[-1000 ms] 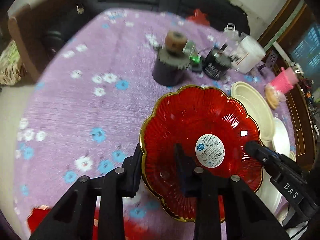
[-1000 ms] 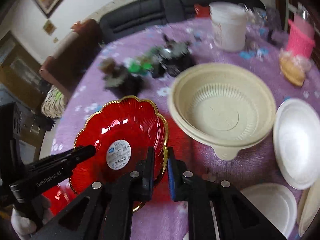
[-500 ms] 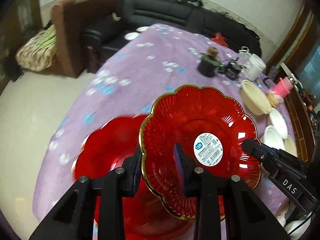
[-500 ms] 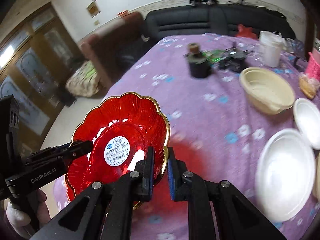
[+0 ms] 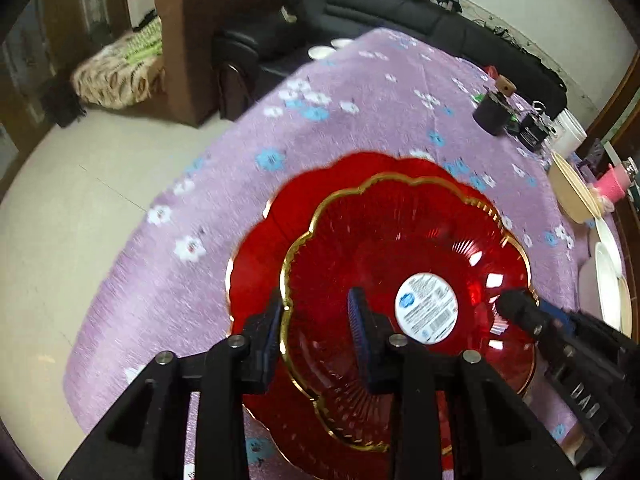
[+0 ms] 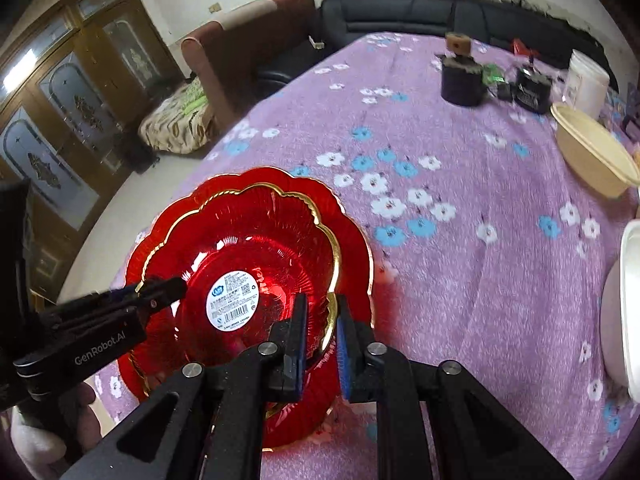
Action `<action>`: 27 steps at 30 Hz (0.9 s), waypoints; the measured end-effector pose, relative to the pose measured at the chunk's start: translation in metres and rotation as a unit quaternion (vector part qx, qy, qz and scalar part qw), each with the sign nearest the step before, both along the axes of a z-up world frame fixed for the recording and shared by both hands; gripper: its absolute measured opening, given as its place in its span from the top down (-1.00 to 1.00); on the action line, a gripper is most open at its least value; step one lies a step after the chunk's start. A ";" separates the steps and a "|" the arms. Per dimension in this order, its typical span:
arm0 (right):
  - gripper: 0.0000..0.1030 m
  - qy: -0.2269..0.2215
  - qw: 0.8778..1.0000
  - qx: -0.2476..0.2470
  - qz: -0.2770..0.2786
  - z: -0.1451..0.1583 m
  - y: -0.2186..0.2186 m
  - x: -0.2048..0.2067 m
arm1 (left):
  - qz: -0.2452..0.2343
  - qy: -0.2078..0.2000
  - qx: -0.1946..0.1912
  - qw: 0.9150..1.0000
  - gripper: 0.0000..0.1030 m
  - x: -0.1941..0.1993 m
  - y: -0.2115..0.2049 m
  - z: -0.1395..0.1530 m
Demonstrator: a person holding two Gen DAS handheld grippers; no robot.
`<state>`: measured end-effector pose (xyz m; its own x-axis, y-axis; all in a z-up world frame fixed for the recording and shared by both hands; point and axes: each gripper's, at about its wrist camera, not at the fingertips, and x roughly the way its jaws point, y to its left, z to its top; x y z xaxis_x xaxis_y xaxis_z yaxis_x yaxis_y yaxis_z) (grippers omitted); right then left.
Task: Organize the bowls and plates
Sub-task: 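Open the right gripper and withdraw from the stacked red plates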
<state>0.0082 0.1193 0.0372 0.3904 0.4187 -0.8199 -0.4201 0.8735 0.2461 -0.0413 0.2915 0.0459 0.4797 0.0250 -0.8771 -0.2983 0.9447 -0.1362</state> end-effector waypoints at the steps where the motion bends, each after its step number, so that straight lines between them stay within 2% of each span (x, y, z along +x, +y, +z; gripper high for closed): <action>1: 0.66 0.001 1.000 -0.003 0.003 -0.001 0.002 0.000 | 0.001 -0.003 -0.006 1.000 0.15 0.000 0.001 0.001; 4: 0.60 0.000 1.000 -0.020 0.007 -0.008 0.007 -0.002 | 0.001 -0.009 -0.019 1.000 0.07 -0.001 0.002 0.003; 6: 0.56 -0.018 0.999 -0.032 0.016 -0.009 0.010 -0.007 | 0.000 -0.011 -0.016 1.000 0.04 -0.002 0.001 0.004; 8: 0.44 -0.043 0.998 -0.051 0.023 -0.007 0.015 -0.013 | -0.005 -0.012 -0.013 1.000 -0.02 -0.003 -0.001 0.005; 11: 0.30 -0.087 0.992 -0.083 0.028 -0.004 0.023 -0.022 | -0.011 -0.011 0.004 1.000 -0.07 -0.004 -0.007 0.006; 14: 0.12 -0.133 0.985 -0.103 0.024 0.001 0.026 -0.030 | -0.009 -0.017 0.044 0.999 -0.08 -0.003 -0.013 0.010; 16: 0.07 -0.154 0.982 -0.104 0.021 0.006 0.026 -0.035 | -0.007 -0.025 0.059 0.998 -0.08 -0.004 -0.014 0.015; 19: 0.07 -0.184 0.979 -0.087 0.005 0.020 0.013 -0.041 | 0.002 -0.046 0.060 0.997 -0.08 -0.011 -0.013 0.027; 21: 0.03 -0.196 0.978 -0.067 -0.015 0.030 -0.001 -0.044 | 0.005 -0.076 0.052 0.996 -0.10 -0.023 -0.015 0.038; 23: -0.16 -0.206 0.977 -0.040 -0.040 0.041 -0.022 -0.050 | 0.011 -0.121 0.048 0.991 -0.25 -0.042 -0.024 0.053; 25: -0.23 -0.215 0.974 -0.021 -0.066 0.048 -0.045 -0.055 | 0.026 -0.176 0.052 0.983 -0.51 -0.064 -0.037 0.064; 27: -0.23 -0.219 0.972 -0.010 -0.087 0.051 -0.066 -0.060 | 0.041 -0.245 0.056 0.967 -0.62 -0.094 -0.057 0.071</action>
